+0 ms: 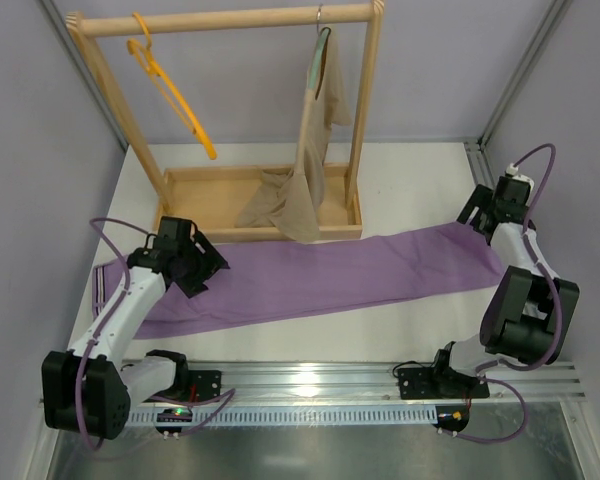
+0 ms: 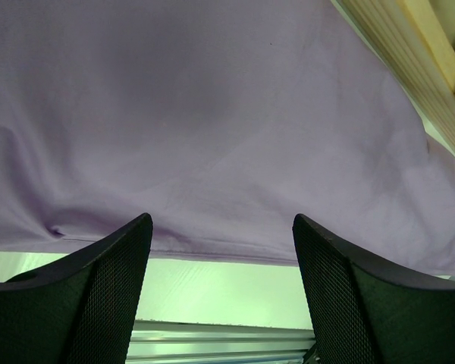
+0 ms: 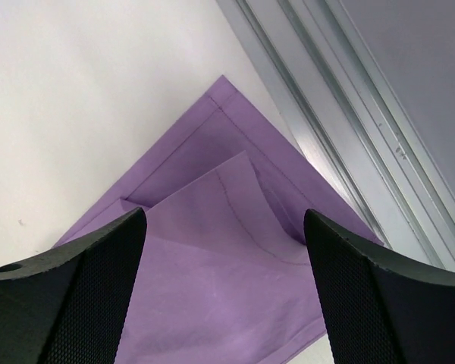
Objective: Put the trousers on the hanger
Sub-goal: Fold the trousers
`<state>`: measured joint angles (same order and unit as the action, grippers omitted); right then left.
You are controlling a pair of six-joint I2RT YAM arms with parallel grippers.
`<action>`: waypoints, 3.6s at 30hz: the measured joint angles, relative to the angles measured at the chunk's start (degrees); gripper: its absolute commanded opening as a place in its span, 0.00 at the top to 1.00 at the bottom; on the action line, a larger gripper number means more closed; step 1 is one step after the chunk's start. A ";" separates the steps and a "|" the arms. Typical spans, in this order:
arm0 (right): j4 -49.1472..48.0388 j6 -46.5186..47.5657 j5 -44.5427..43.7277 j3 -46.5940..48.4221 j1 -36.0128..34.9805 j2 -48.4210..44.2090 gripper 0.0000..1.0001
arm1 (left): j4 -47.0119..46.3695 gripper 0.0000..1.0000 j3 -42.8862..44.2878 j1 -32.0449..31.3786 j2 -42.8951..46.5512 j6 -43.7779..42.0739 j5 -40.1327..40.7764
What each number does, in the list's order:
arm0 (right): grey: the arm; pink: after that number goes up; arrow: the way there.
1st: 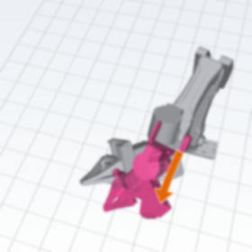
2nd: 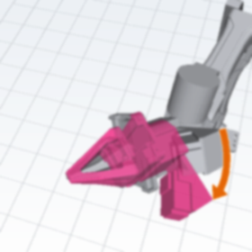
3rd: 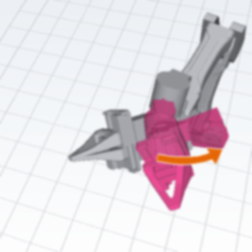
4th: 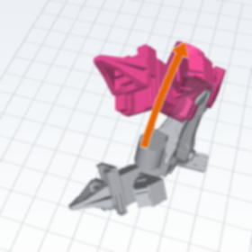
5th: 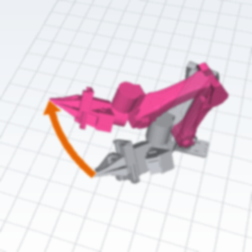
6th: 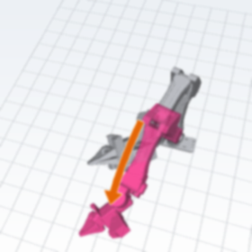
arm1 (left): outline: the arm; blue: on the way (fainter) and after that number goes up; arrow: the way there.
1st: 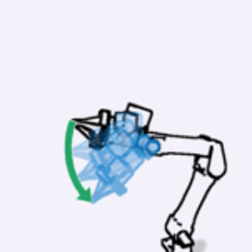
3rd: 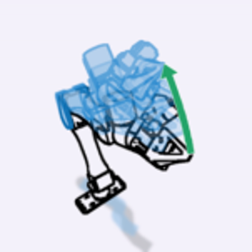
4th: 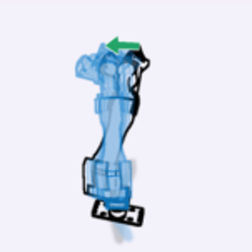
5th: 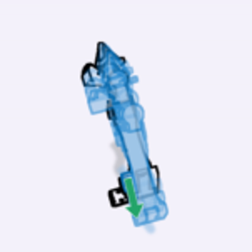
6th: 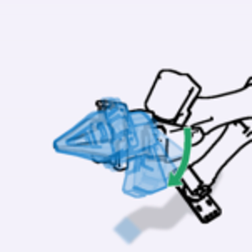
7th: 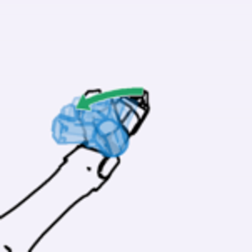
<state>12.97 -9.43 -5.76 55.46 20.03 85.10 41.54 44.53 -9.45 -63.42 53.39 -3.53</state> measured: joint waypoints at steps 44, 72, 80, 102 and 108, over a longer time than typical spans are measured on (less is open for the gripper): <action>15.08 -10.62 -7.80 12.07 -0.66 18.88 0.35 | 3.74 0.23 1.57 9.09 8.00 0.42 15.17; 2.89 -8.13 -5.09 15.54 -86.01 12.26 0.54 | 3.52 0.24 2.01 36.15 13.09 1.44 22.51; 6.40 -4.42 -5.86 36.17 -86.71 33.79 0.56 | -1.16 0.24 -7.37 36.15 15.13 1.38 14.10; -1.70 -13.68 -9.46 23.89 -86.55 33.38 0.60 | 2.19 0.20 -0.24 27.87 7.85 -2.97 21.18; -1.92 -13.22 -8.09 23.58 -86.29 33.11 0.60 | 5.60 0.07 3.34 34.32 16.31 -0.26 24.61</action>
<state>11.05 -22.65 -13.85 79.05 -66.26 118.21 47.13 47.88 24.86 -47.11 53.12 21.08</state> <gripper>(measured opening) 0.401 0.882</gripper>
